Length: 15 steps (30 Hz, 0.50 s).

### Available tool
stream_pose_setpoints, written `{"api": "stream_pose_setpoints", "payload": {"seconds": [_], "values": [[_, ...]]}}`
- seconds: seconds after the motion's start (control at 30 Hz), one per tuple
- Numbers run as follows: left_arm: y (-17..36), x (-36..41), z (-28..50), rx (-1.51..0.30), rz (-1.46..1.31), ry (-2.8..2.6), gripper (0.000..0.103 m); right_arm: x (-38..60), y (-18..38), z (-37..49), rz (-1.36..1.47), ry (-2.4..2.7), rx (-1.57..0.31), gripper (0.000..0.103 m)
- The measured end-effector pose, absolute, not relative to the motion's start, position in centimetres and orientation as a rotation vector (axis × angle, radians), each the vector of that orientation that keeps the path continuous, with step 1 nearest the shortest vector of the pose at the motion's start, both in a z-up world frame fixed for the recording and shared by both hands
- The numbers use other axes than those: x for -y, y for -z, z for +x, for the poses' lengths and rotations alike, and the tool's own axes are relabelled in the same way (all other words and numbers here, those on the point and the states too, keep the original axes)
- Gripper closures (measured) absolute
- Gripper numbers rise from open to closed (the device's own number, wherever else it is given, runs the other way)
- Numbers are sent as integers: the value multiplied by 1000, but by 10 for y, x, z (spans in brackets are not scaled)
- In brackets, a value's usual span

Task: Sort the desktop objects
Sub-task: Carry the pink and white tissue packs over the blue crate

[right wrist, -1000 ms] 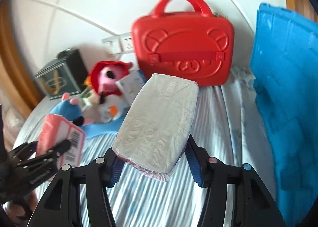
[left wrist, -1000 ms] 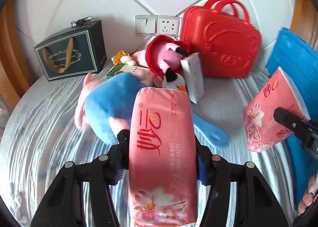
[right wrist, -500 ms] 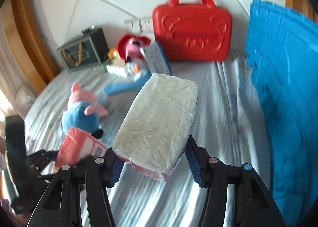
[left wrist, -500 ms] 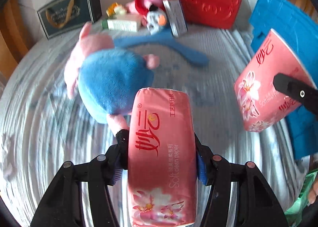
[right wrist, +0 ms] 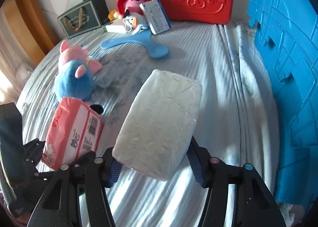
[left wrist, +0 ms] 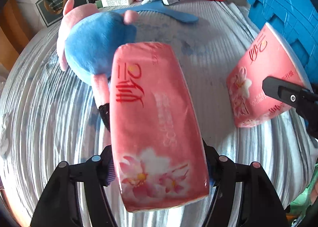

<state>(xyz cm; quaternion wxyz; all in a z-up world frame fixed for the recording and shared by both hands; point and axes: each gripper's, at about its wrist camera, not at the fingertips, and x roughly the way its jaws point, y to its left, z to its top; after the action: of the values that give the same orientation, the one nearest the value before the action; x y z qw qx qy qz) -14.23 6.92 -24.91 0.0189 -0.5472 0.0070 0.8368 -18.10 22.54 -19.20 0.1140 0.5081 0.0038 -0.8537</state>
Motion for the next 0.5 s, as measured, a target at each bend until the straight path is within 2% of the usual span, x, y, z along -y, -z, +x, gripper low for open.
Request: {"api": "stream_pose_setpoints", "payload": {"seconds": [0.13,0.2,0.5], "values": [[245,-75,-133,-4,-1667,-2586,38,-226,196,-179,1489,2498,-6,43],[237,-79,-127,10,-1617,-2595,49,-226,195,-177,1488,2503,-15,46],[167,-109,-120,-59,-1343,-2704,50,-237,155,-170,1334,2589,-11,52]]}}
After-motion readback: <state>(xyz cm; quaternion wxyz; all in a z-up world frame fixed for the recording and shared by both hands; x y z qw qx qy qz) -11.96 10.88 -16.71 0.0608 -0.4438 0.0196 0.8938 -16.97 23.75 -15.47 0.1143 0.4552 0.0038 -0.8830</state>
